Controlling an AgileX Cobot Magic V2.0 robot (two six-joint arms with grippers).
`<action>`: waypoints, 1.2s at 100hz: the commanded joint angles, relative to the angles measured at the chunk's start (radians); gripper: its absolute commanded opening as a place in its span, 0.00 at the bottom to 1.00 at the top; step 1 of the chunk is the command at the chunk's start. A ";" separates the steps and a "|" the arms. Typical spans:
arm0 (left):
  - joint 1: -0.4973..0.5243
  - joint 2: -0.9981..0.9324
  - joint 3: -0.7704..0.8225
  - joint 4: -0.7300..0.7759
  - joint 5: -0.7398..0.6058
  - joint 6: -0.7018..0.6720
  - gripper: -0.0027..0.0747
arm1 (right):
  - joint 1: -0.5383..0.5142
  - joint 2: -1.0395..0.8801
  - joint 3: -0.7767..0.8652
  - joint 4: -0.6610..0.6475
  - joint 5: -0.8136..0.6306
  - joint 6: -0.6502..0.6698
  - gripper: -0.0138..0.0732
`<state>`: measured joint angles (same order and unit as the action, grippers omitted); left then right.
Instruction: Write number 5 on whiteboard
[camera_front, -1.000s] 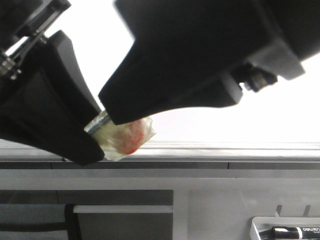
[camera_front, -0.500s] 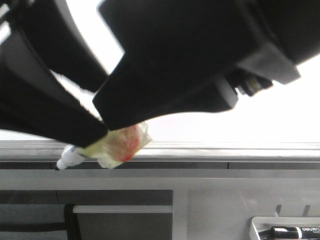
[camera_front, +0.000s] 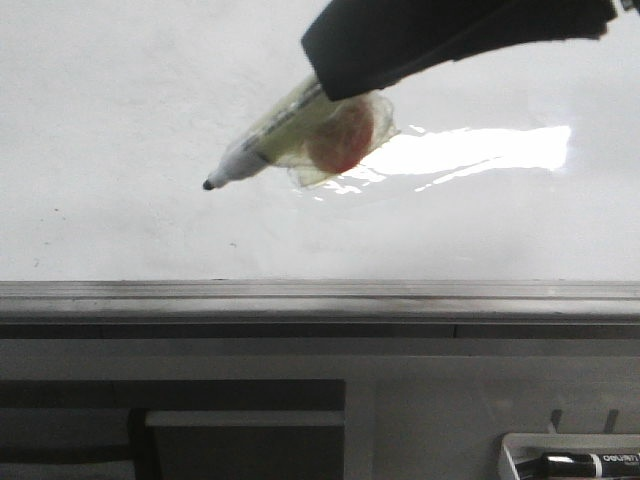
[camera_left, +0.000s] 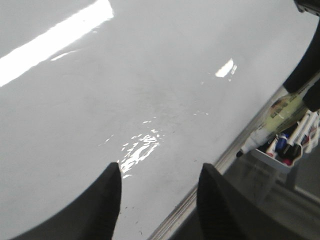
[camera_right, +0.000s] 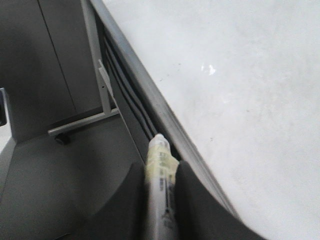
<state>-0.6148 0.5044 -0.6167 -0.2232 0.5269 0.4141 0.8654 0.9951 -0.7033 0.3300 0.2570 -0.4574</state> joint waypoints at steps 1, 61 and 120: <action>0.041 -0.095 0.028 -0.015 -0.081 -0.084 0.34 | -0.032 -0.020 -0.031 -0.009 -0.093 -0.005 0.12; 0.091 -0.307 0.185 -0.161 -0.142 -0.097 0.01 | -0.190 0.095 -0.109 -0.009 -0.216 -0.005 0.12; 0.091 -0.307 0.185 -0.188 -0.142 -0.097 0.01 | -0.229 0.177 -0.109 0.000 -0.163 -0.005 0.12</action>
<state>-0.5279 0.1886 -0.4047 -0.3886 0.4571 0.3267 0.6447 1.1747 -0.7808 0.3317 0.1124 -0.4574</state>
